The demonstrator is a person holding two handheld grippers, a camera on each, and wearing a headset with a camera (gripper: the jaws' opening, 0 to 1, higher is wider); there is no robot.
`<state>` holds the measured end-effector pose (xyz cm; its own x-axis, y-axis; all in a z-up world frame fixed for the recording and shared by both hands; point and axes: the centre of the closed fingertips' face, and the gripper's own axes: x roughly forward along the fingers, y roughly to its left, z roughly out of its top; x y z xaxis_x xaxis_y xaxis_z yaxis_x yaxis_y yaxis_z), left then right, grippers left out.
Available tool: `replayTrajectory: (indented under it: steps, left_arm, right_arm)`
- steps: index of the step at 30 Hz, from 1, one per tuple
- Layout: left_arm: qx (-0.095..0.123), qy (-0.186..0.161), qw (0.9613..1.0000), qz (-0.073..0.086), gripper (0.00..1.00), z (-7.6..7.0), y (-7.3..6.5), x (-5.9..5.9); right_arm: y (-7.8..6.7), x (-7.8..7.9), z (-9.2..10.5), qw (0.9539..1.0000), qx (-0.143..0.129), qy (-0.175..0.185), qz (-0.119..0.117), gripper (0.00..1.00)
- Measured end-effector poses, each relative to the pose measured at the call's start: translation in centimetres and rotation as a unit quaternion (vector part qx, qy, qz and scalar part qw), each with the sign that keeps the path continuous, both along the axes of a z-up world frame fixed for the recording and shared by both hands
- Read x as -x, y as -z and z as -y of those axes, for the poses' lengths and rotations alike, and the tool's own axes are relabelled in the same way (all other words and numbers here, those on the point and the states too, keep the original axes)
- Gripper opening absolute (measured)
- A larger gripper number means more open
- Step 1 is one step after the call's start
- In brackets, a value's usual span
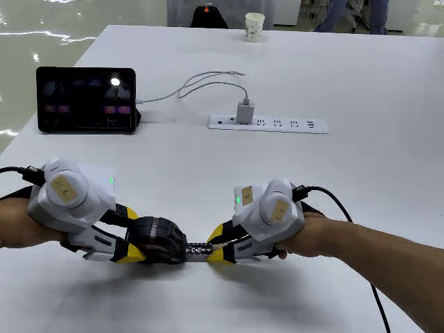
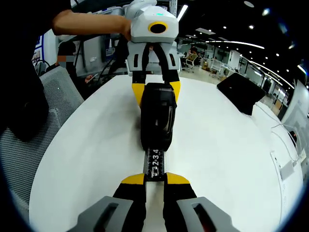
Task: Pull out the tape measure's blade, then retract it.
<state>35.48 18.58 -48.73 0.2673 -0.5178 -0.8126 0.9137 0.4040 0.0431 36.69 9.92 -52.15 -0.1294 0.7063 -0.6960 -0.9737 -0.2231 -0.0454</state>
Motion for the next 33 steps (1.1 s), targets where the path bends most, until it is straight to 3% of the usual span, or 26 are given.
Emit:
replayTrajectory:
  steps: [33]
  left_arm:
    - [-0.003, 0.006, 1.0, -0.002, 0.25, 0.0, 0.0, 0.1]
  right_arm:
    - [-0.1, -0.4, 3.5, 0.9998, 0.012, 0.013, -0.001, 0.09]
